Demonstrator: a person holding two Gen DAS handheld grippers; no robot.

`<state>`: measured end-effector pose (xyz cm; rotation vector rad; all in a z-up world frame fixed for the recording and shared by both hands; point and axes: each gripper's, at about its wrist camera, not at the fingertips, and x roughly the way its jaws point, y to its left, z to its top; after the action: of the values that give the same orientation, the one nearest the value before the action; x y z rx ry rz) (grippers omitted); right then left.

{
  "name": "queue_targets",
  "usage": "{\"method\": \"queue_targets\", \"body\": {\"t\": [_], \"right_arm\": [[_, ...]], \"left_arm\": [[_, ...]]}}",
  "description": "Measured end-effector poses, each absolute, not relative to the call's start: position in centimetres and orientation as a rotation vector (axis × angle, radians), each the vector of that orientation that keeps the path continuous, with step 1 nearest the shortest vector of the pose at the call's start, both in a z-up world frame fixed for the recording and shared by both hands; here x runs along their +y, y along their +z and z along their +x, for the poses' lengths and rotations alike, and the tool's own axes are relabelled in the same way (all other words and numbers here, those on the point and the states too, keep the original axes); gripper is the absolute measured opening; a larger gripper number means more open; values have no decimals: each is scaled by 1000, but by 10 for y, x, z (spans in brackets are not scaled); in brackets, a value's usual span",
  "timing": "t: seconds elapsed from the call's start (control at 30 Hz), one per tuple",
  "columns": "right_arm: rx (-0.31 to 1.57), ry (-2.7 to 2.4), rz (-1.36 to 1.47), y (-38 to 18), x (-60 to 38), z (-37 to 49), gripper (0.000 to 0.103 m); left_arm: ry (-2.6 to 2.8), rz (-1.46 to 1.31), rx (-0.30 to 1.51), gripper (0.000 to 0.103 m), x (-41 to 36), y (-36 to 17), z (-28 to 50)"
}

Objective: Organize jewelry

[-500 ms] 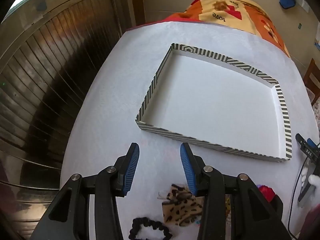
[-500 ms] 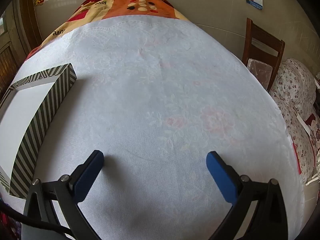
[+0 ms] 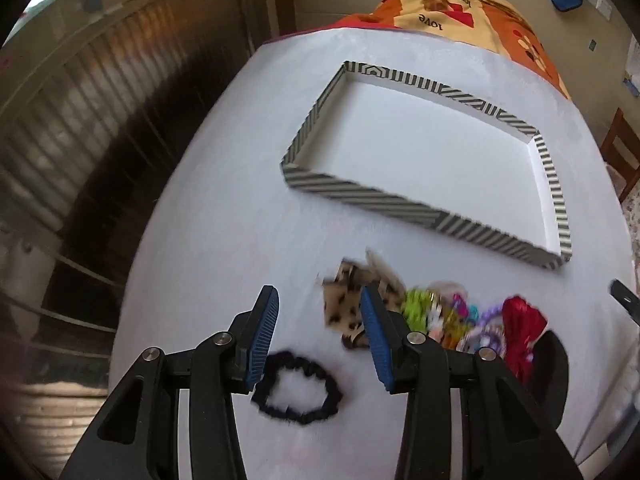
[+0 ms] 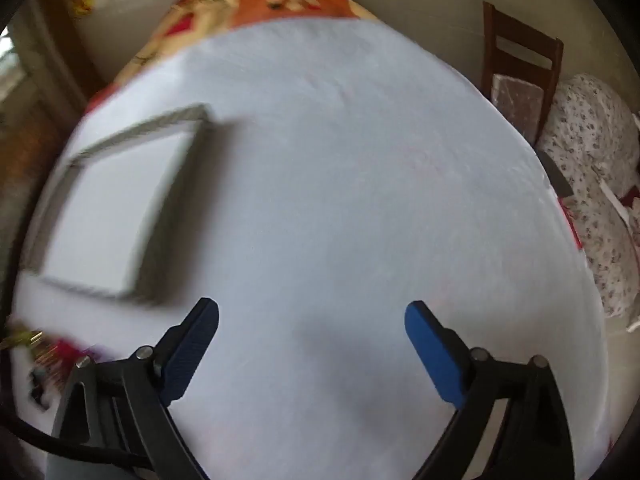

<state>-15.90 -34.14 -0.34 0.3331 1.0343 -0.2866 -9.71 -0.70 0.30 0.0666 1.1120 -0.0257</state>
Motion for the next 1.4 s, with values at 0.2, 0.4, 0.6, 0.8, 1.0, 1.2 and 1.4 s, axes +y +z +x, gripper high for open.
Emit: {"method": "queue_targets", "body": {"t": [0.2, 0.4, 0.6, 0.8, 1.0, 1.2, 1.4], "right_arm": [[969, -185, 322, 39, -282, -208, 97], [955, -106, 285, 52, -235, -224, 97], [928, -59, 231, 64, -208, -238, 97], [929, -89, 188, 68, -197, -240, 97], [953, -90, 175, 65, -186, -235, 97], [964, -78, 163, 65, -176, -235, 97], [961, -80, 145, 74, -169, -237, 97]], "left_arm": [[-37, 44, 1106, 33, -9, 14, -126], [-31, 42, 1083, 33, -13, 22, -154], [-37, 39, 1077, 33, -13, 27, -173], [-36, 36, 1077, 33, -7, 25, -182], [-58, 29, 1071, 33, -4, 27, -186], [-72, 43, 1071, 32, -4, 29, -188], [-91, 51, 1043, 32, -4, 38, -192]]}}
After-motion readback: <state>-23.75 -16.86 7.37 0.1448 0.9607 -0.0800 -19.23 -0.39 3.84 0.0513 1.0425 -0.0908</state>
